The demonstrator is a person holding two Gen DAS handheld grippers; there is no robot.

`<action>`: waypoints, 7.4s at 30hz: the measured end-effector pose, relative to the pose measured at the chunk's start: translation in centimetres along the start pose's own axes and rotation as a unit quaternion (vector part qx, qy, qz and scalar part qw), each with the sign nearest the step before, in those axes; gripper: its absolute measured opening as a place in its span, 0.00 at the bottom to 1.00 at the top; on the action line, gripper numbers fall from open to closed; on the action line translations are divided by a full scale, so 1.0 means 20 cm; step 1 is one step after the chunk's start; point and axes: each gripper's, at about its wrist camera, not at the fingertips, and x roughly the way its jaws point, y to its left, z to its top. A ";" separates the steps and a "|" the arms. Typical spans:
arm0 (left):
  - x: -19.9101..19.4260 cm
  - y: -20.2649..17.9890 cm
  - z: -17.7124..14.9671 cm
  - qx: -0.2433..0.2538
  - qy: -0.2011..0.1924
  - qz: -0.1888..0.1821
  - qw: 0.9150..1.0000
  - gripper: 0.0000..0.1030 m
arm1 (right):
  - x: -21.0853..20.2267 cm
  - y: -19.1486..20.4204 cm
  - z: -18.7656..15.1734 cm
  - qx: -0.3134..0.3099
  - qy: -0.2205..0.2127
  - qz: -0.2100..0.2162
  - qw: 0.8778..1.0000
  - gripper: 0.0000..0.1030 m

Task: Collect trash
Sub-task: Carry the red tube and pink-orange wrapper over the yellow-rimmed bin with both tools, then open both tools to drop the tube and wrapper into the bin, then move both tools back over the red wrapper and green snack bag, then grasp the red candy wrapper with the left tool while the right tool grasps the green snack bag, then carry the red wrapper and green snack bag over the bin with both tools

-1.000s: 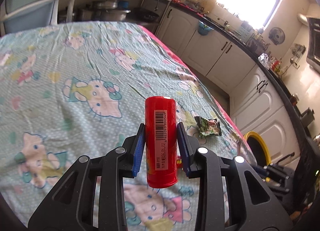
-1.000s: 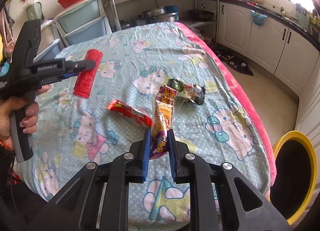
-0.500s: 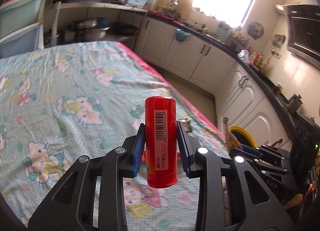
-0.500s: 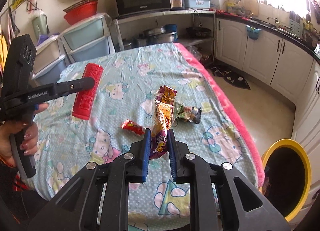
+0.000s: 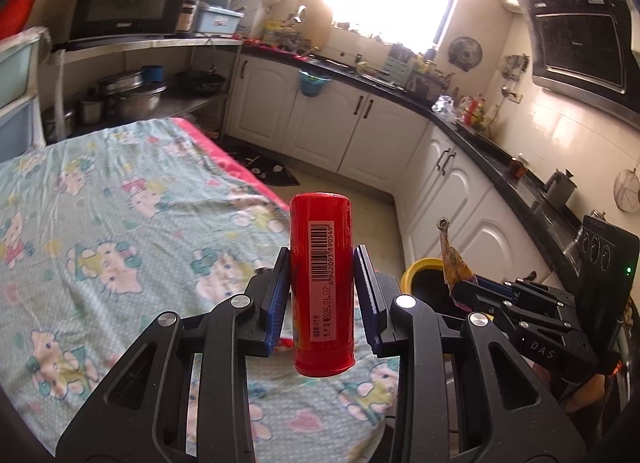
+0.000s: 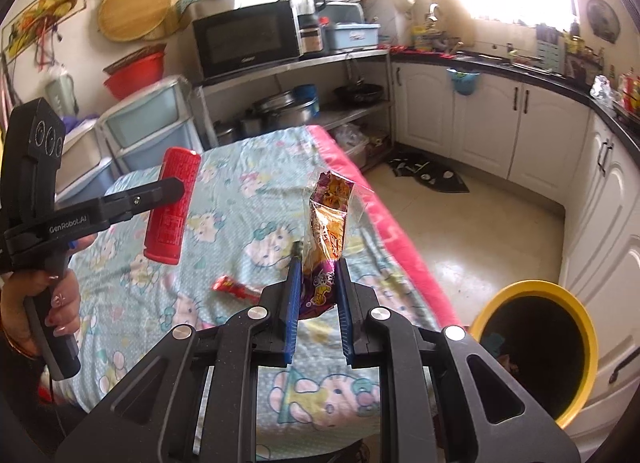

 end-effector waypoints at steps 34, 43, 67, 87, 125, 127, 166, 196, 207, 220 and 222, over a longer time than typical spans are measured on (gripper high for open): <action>0.76 -0.95 0.04 0.096 0.085 -0.144 0.981 0.24 | -0.42 -0.94 -0.26 0.176 -0.059 -0.196 0.963 0.16; 1.03 -1.05 0.01 0.098 0.126 -0.164 0.974 0.24 | -0.32 -1.05 -0.36 0.203 -0.028 -0.211 0.956 0.17; 1.43 -1.12 -0.18 0.103 0.196 -0.156 0.963 0.38 | -0.09 -1.28 -0.63 0.264 0.020 -0.221 0.939 0.34; 0.82 -0.71 -0.02 0.108 0.074 -0.022 0.991 0.90 | -0.21 -1.00 -0.39 0.202 -0.032 -0.198 0.959 0.65; -0.07 0.18 -0.23 0.016 0.032 0.122 0.992 0.90 | 0.04 0.05 -0.01 -0.029 -0.028 -0.037 0.999 0.81; -0.05 0.24 -0.27 0.005 0.050 0.123 0.991 0.90 | 0.09 0.07 0.01 -0.043 -0.022 -0.033 0.998 0.81; 0.49 0.53 -0.47 -0.157 0.137 0.109 0.972 0.08 | 1.21 -0.07 -0.01 0.007 0.181 0.030 0.983 0.37; 0.26 -0.04 -0.15 0.013 0.047 0.051 0.998 0.01 | 0.34 -0.18 -0.07 0.024 0.047 0.002 0.999 0.11; 0.43 -0.36 0.02 0.062 0.031 0.002 0.998 0.01 | -0.03 -0.48 -0.04 0.064 -0.020 -0.081 0.994 0.10; 0.72 -0.80 0.13 0.110 0.040 -0.060 0.991 0.00 | -0.38 -0.85 -0.13 0.132 -0.069 -0.182 0.972 0.09; 0.76 -0.86 0.12 0.116 0.044 -0.072 0.990 0.00 | -0.42 -0.89 -0.15 0.141 -0.073 -0.193 0.968 0.09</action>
